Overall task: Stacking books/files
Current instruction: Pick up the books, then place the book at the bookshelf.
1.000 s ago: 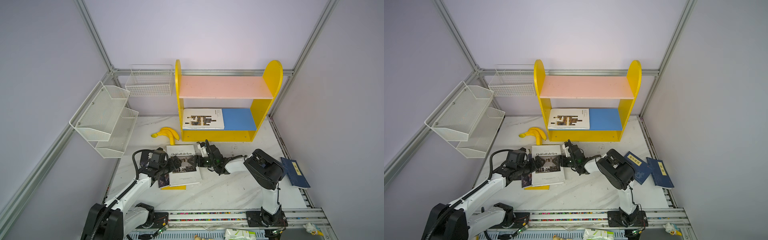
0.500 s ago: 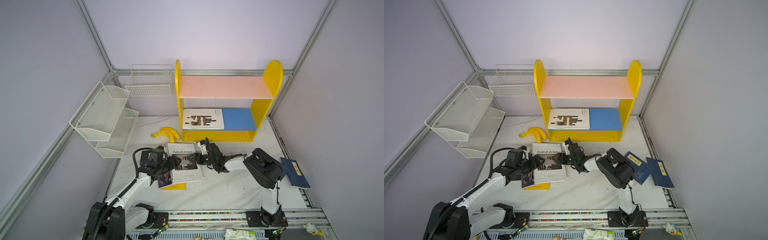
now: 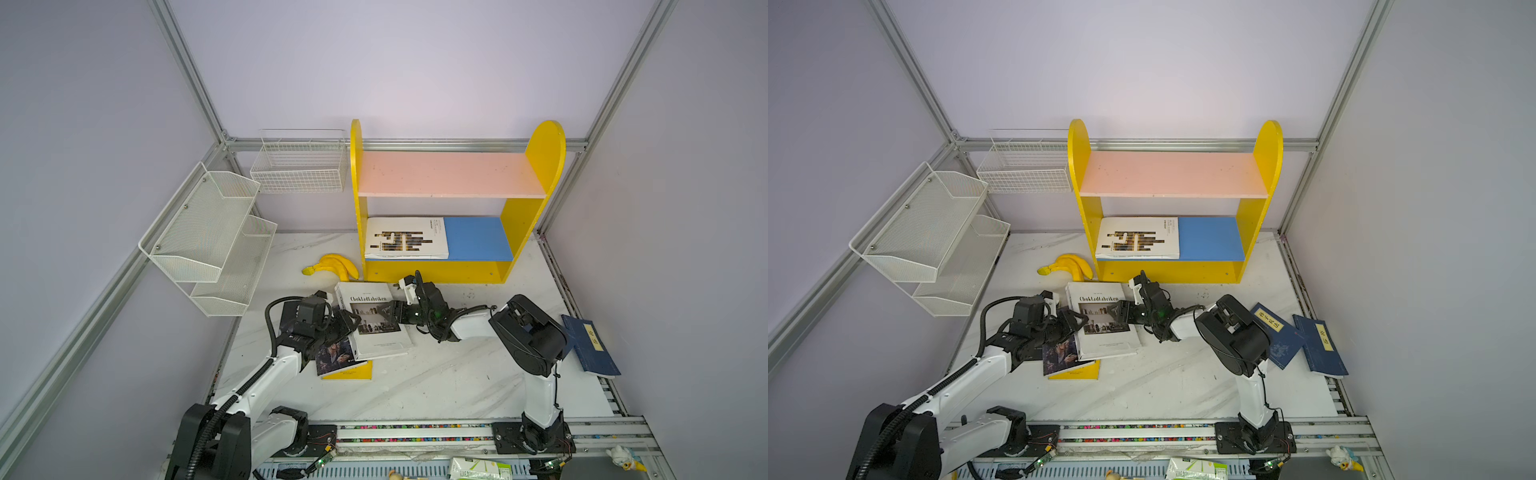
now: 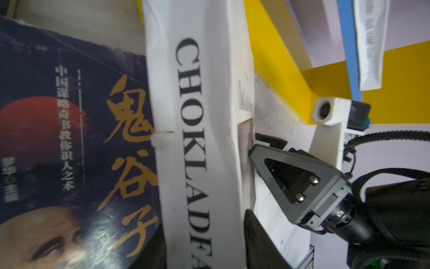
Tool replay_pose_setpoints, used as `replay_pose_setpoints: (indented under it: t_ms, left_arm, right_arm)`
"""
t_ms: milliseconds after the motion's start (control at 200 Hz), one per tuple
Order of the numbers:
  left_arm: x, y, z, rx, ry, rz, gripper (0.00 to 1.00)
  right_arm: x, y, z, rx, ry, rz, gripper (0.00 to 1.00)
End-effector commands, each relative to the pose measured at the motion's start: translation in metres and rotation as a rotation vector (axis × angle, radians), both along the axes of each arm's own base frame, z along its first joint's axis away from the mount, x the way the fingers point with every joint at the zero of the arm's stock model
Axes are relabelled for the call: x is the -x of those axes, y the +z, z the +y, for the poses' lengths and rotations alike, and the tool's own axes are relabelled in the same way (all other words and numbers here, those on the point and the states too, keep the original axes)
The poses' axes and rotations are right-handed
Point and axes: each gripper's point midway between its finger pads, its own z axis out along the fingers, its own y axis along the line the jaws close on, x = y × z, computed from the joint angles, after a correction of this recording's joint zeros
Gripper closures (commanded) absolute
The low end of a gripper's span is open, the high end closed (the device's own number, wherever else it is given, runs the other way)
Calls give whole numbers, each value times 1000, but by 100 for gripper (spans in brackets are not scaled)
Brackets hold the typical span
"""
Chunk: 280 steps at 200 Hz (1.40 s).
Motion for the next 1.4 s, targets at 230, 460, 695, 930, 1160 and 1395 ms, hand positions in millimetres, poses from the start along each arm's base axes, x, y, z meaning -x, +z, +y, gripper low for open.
replay_pose_setpoints:
  t_ms: [230, 460, 695, 930, 1160, 1395]
  left_arm:
    - [2, 89, -31, 259, -86, -244, 71]
    - [13, 143, -45, 356, -147, -317, 71]
    - [17, 205, -71, 410, -230, -421, 72]
    - [-16, 272, -87, 450, -208, -594, 73]
    - [-59, 305, -113, 433, -160, -681, 73]
    - [-92, 306, -120, 403, -50, -713, 73]
  right_arm:
    - [13, 52, -15, -111, 62, 0, 18]
    - [4, 120, -66, -228, -69, -44, 14]
    - [3, 186, -140, -290, -230, -128, 8]
    - [3, 203, -188, -326, -354, -130, 6]
    - [25, 249, -209, -421, -377, -214, 5]
    - [42, 267, -218, -490, -399, -217, 3]
